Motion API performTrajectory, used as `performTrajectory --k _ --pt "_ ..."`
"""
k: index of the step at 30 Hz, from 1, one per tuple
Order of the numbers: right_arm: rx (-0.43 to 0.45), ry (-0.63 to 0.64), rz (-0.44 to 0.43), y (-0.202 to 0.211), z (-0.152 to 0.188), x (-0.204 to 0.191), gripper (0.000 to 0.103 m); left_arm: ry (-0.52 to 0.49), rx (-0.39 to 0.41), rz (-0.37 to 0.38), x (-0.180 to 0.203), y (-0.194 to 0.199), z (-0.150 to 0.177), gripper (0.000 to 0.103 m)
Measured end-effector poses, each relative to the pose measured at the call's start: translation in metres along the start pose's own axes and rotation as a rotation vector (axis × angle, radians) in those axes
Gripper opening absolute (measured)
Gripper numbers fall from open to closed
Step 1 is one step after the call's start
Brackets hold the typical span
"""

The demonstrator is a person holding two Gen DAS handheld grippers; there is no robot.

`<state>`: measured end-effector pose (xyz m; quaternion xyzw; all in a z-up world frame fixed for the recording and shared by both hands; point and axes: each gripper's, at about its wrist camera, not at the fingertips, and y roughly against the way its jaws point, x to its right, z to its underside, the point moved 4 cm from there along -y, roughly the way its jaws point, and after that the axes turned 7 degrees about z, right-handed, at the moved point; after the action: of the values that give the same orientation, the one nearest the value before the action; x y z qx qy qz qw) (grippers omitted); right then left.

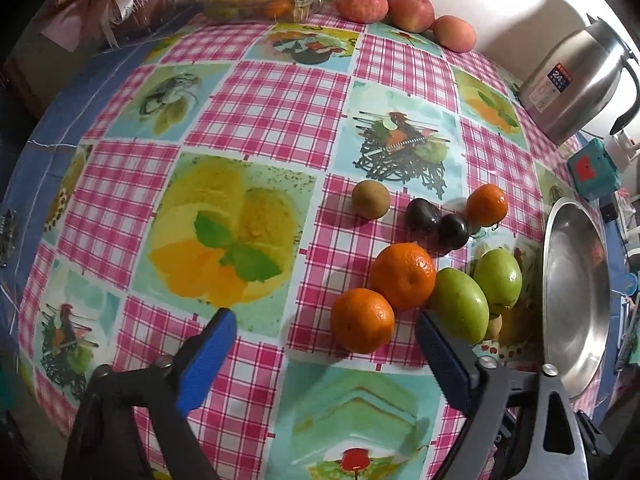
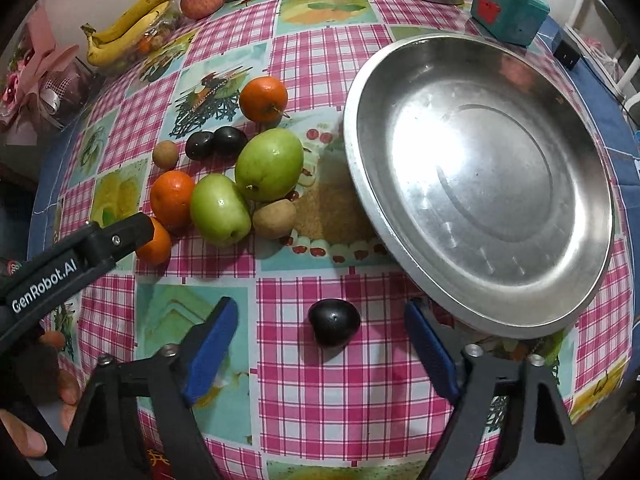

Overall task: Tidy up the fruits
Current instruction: 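Close the left tool on a tangerine while the right tool closes on the dark plum, then lift the tangerine with the left tool while the right tool carries the plum over the steel bowl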

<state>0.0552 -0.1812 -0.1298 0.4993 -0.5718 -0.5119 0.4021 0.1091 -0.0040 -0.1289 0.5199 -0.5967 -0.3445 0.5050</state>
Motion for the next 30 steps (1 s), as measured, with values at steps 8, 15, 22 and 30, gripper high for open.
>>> performTrajectory --k 8,15,22,30 --pt "-0.034 -0.013 -0.016 -0.004 0.009 0.006 0.062 -0.006 -0.041 0.044 0.007 -0.011 0.001 0.071" --pt "-0.044 -0.017 -0.019 -0.005 0.012 0.010 0.044 -0.014 -0.046 0.052 0.009 -0.015 0.002 0.050" --pt "-0.035 -0.024 -0.006 -0.003 0.013 0.013 0.031 -0.024 -0.042 0.068 0.011 -0.014 0.003 0.038" --pt "-0.028 -0.020 -0.006 -0.001 0.011 0.013 0.029 -0.020 -0.022 0.077 0.012 -0.007 0.001 0.038"
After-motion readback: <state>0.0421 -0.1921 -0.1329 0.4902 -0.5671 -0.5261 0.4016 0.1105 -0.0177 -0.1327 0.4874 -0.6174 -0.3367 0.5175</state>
